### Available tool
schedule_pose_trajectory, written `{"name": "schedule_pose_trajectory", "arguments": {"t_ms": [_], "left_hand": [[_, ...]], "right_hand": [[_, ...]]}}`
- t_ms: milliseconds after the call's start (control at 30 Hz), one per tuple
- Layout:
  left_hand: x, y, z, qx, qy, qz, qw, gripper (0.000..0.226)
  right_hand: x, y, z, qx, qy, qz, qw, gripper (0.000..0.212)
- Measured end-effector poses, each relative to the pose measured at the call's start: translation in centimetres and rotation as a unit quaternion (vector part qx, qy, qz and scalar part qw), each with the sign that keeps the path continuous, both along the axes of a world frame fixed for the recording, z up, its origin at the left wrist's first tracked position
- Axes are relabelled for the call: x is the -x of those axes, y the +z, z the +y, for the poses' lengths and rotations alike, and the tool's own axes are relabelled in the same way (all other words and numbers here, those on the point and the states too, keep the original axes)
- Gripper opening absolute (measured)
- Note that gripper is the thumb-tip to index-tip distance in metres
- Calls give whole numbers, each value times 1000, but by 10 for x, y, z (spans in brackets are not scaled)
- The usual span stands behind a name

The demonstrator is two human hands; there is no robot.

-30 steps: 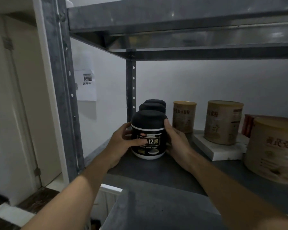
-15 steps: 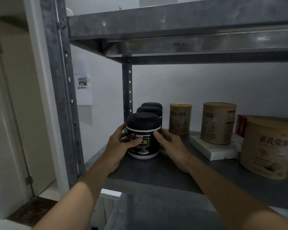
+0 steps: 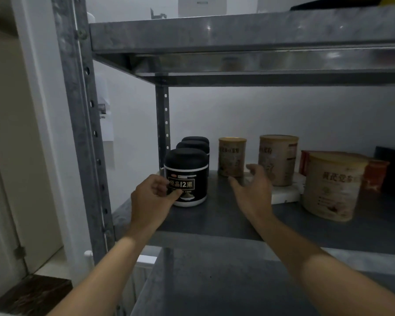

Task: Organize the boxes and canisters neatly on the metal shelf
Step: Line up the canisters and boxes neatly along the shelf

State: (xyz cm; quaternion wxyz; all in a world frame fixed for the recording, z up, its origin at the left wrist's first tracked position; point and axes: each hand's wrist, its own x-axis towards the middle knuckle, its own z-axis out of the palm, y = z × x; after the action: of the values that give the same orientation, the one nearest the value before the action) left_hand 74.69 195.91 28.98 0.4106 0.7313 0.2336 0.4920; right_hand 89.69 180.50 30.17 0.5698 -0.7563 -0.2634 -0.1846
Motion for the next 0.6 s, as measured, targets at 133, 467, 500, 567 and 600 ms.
{"name": "schedule_pose_trajectory", "arguments": {"t_ms": [133,467,500,567,600], "left_hand": [[-6,-5,-34,-78,-66,24,994,24],[-100,7,-99,-47,-191,197,961,49],[-109,7,-99,-44,-192,200,960,52],[-124,8,-97,-34,-192,195,961,54],[-131,8,-95,-26,-190,189,963,53]], "right_hand": [[-20,1,-20,-10,-44,-37,998,74],[-87,6,-48,-59,-7,65,996,93],[-91,6,-46,-64,0,66,996,95],[-98,7,-41,-80,15,72,994,99],[-101,7,-39,-88,21,77,993,100]]}}
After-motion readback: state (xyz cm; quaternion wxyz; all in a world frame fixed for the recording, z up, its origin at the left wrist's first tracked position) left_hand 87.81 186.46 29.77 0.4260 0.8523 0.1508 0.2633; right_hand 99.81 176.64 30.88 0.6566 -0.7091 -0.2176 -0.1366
